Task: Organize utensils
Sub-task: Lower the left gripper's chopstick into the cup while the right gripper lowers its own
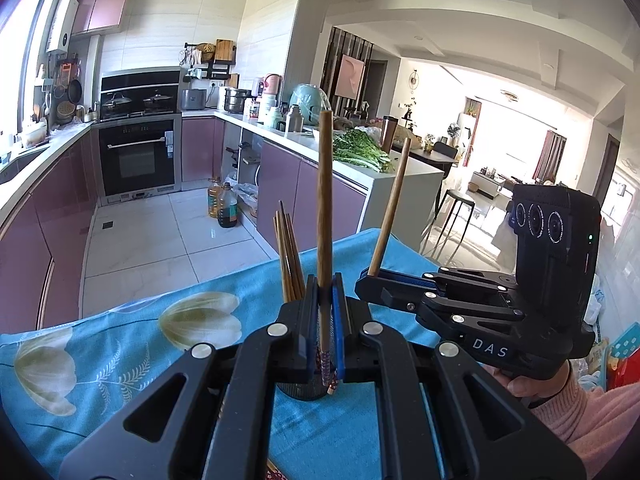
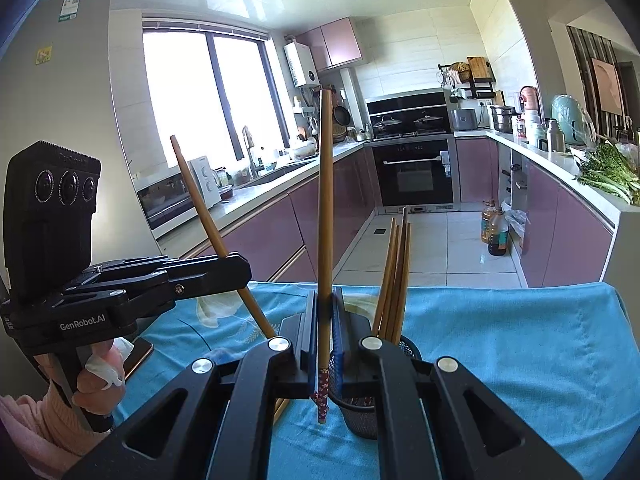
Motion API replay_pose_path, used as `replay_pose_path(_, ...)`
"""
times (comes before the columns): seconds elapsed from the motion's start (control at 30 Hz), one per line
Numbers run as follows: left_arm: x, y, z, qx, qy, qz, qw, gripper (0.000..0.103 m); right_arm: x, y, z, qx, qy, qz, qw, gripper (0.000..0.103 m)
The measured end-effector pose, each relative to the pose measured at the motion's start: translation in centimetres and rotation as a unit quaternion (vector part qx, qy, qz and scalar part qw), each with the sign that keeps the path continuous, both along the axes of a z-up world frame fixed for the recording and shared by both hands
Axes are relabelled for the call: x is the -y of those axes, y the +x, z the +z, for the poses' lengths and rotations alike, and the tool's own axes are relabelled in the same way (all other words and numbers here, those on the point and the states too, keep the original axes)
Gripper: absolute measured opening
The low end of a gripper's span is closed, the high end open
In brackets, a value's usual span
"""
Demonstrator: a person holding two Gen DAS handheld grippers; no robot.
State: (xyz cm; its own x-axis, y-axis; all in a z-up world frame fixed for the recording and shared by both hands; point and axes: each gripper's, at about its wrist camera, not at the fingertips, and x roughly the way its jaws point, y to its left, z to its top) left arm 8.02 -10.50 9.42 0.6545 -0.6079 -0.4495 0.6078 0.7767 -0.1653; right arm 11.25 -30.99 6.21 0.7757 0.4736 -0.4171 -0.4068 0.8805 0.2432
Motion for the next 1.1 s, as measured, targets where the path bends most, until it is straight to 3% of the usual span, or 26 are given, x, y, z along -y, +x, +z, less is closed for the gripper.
replay_pose_path(1.1, 0.4, 0.2, 0.7, 0.013, 0.0, 0.008, 0.9999, 0.007, -0.7, 0.3, 1.0, 0.02, 0.004, -0.02, 1.0, 0.006)
